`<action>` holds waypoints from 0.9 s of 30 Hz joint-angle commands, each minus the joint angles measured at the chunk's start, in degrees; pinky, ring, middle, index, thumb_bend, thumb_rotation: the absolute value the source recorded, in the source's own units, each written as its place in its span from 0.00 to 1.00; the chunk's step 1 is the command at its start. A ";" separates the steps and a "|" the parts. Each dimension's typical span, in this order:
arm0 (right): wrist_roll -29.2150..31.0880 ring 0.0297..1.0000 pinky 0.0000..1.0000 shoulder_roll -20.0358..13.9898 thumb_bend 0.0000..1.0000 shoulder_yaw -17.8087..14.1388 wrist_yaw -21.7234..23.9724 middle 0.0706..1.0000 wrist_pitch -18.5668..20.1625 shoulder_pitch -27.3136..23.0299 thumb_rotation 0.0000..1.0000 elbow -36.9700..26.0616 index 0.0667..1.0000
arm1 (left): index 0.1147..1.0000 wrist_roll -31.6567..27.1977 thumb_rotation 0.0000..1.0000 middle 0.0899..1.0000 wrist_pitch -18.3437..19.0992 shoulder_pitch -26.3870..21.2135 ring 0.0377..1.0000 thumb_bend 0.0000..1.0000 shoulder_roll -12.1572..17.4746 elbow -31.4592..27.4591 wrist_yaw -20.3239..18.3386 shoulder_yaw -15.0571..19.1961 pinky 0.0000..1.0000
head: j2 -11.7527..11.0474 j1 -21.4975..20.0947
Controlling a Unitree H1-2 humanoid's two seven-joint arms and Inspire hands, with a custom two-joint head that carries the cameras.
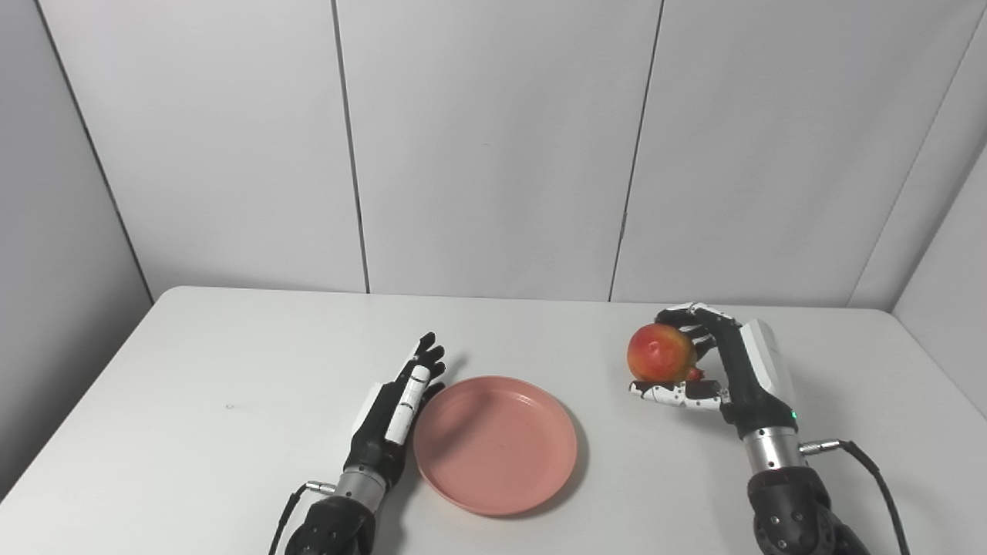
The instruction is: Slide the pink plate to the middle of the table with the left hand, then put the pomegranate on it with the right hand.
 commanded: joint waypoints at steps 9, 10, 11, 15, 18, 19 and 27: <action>0.92 0.44 0.40 1.39 0.52 1.08 3.06 0.41 -3.80 -1.00 0.00 -5.35 0.50 | 0.96 1.14 1.00 0.97 -0.63 -0.10 0.96 0.53 -1.30 0.19 0.73 -1.31 0.92 | 0.12 0.50; 0.79 0.44 0.40 1.66 0.52 1.29 3.30 0.41 -3.67 -0.96 0.00 -5.69 0.50 | 0.96 1.32 1.00 0.96 -0.93 -0.10 0.96 0.53 -1.31 0.30 0.85 -1.37 0.92 | 0.12 0.50; 0.63 0.44 0.40 1.88 0.52 1.46 3.52 0.41 -3.43 -0.93 0.00 -6.03 0.49 | 0.95 1.49 1.00 0.96 -1.12 -0.13 0.96 0.52 -1.35 0.40 0.96 -1.39 0.92 | 0.12 0.68; 1.27 0.44 0.39 2.88 0.52 2.16 5.14 0.41 -3.20 -0.78 0.00 -7.00 0.50 | 0.95 1.89 1.00 0.96 -1.45 -0.18 0.95 0.52 -1.60 0.59 1.38 -1.53 0.91 | 0.01 0.87; 2.44 0.43 0.38 3.82 0.52 2.87 6.93 0.41 -2.79 -0.73 0.00 -7.64 0.50 | 0.95 1.76 1.00 0.96 -0.90 -0.05 0.95 0.52 -1.77 0.15 1.55 -1.60 0.91 | 0.06 0.99; 2.61 0.43 0.38 4.41 0.52 3.24 7.51 0.41 -2.32 -0.72 0.00 -7.83 0.50 | 0.95 1.77 1.00 0.96 -0.80 0.02 0.95 0.52 -1.79 -0.01 1.59 -1.65 0.91 | 0.10 0.95; 0.46 0.40 0.35 7.44 0.52 5.48 8.61 0.40 -2.33 -1.79 0.00 -6.09 0.50 | 0.94 1.96 1.00 0.96 -0.12 0.21 0.95 0.52 -1.86 -0.71 2.14 -1.99 0.92 | 0.18 1.09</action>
